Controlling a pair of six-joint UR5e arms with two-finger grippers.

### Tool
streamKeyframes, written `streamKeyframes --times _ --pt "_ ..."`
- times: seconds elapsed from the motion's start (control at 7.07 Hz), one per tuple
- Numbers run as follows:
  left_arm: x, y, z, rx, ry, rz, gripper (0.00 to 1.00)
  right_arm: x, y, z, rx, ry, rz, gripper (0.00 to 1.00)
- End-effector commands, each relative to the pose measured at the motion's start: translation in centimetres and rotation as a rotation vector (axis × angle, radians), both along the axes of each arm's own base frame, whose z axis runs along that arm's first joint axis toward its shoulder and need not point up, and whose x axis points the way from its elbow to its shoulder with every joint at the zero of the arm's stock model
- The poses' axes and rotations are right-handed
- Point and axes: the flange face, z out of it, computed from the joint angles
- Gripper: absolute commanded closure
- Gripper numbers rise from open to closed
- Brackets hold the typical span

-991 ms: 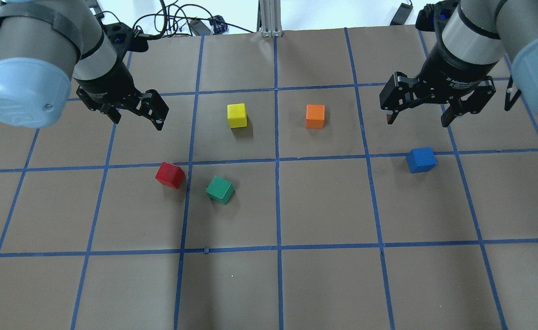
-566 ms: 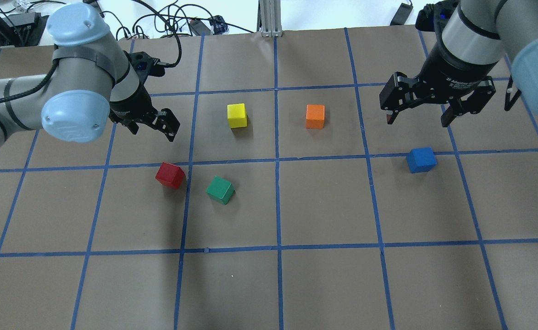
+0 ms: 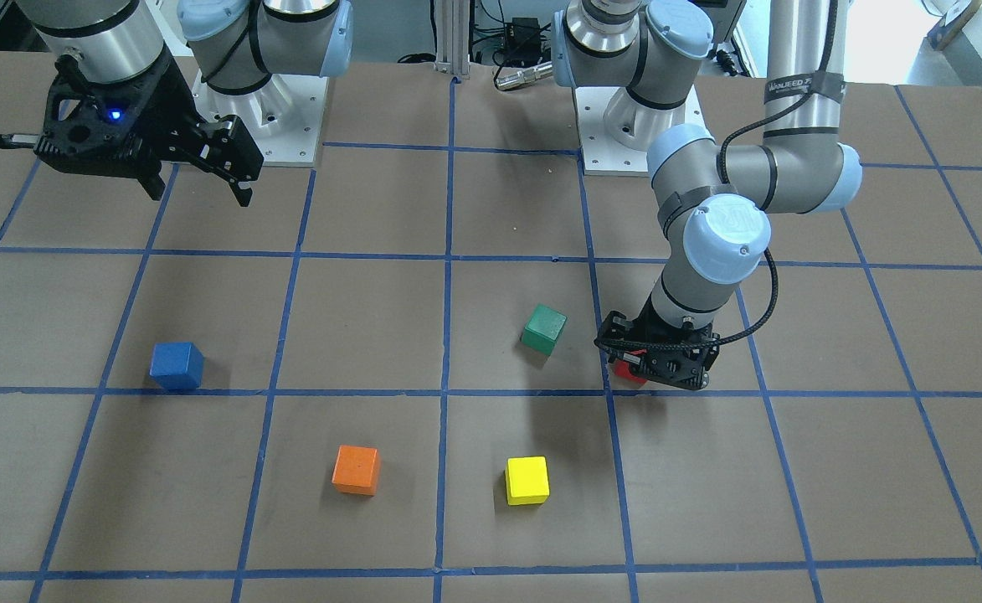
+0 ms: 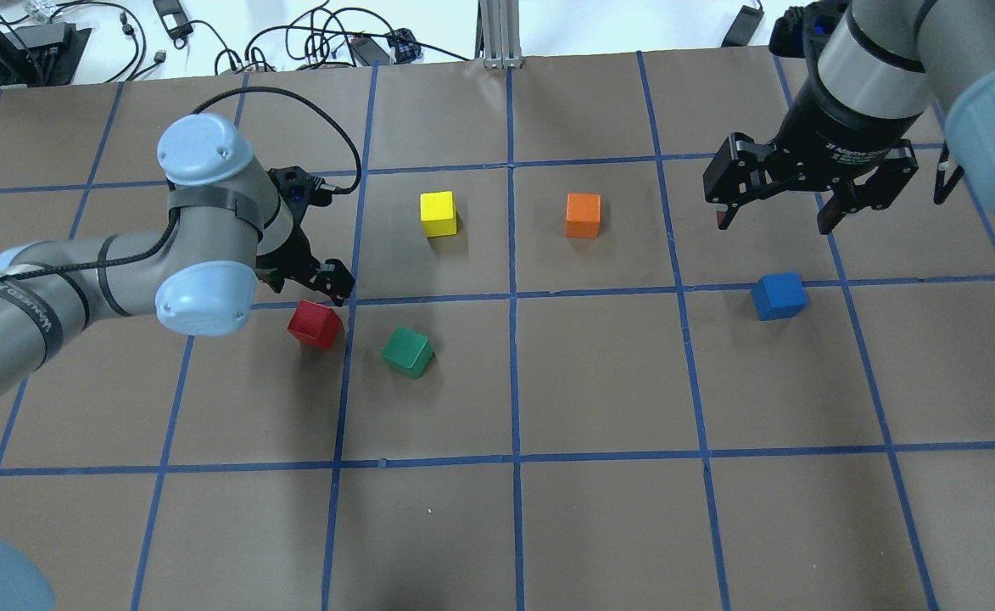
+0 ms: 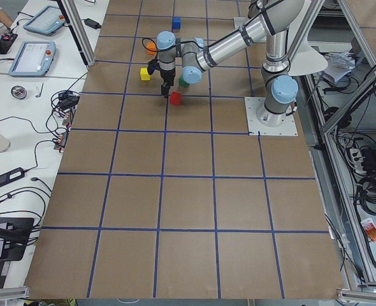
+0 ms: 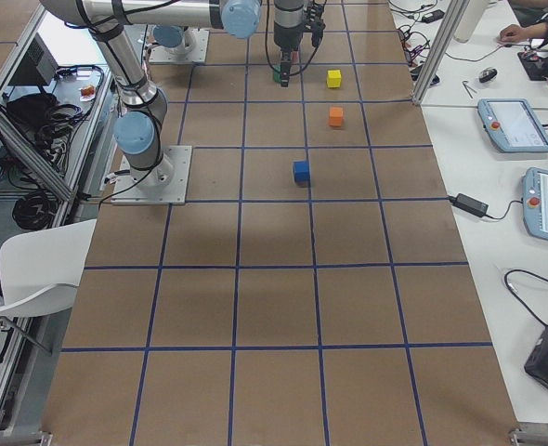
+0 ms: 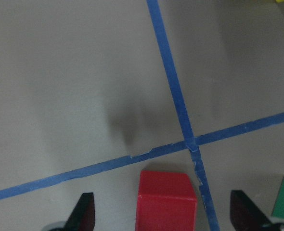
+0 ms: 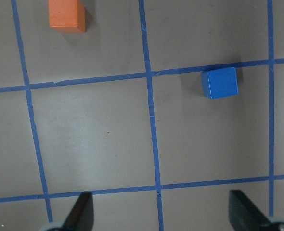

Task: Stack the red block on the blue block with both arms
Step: 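Close the left gripper on the red cube and lift it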

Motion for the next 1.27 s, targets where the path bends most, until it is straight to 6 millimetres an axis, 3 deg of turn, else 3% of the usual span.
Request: streamKeyframes --times 0.0,0.14,0.28,0.42,0.71,0.85,0.99,1.13 --pt "-0.1 2.1 -2.8 0.013 0.0 0.002 0.0 0.0 0.0 0.0 0.002 0.006 0.001 0.0" --pt "-0.1 2.0 -2.8 0.012 -0.002 -0.006 0.38 -0.1 0.0 0.0 0.001 0.006 -0.001 0.0" --pt "0.0 1.5 -2.2 -0.003 -0.004 -0.01 0.86 -0.1 0.0 0.0 0.001 0.006 -0.001 0.0" --pt "0.0 1.2 -1.8 -0.012 -0.005 -0.01 1.0 0.0 0.0 0.0 0.001 0.006 0.001 0.0" --pt "-0.4 -2.7 2.9 -0.035 0.001 0.0 1.0 0.0 0.1 -0.1 0.005 0.006 0.001 0.0" --pt "-2.2 -4.2 5.1 -0.019 0.005 0.037 1.0 0.0 0.1 -0.1 0.005 0.006 0.001 0.0" --pt "-5.3 -4.9 6.9 -0.03 0.024 0.077 1.0 0.0 0.1 -0.1 0.005 0.008 0.001 0.0" --pt "-10.3 -4.8 7.7 -0.036 0.085 0.176 1.0 0.0 0.0 -0.1 0.004 0.008 0.001 0.0"
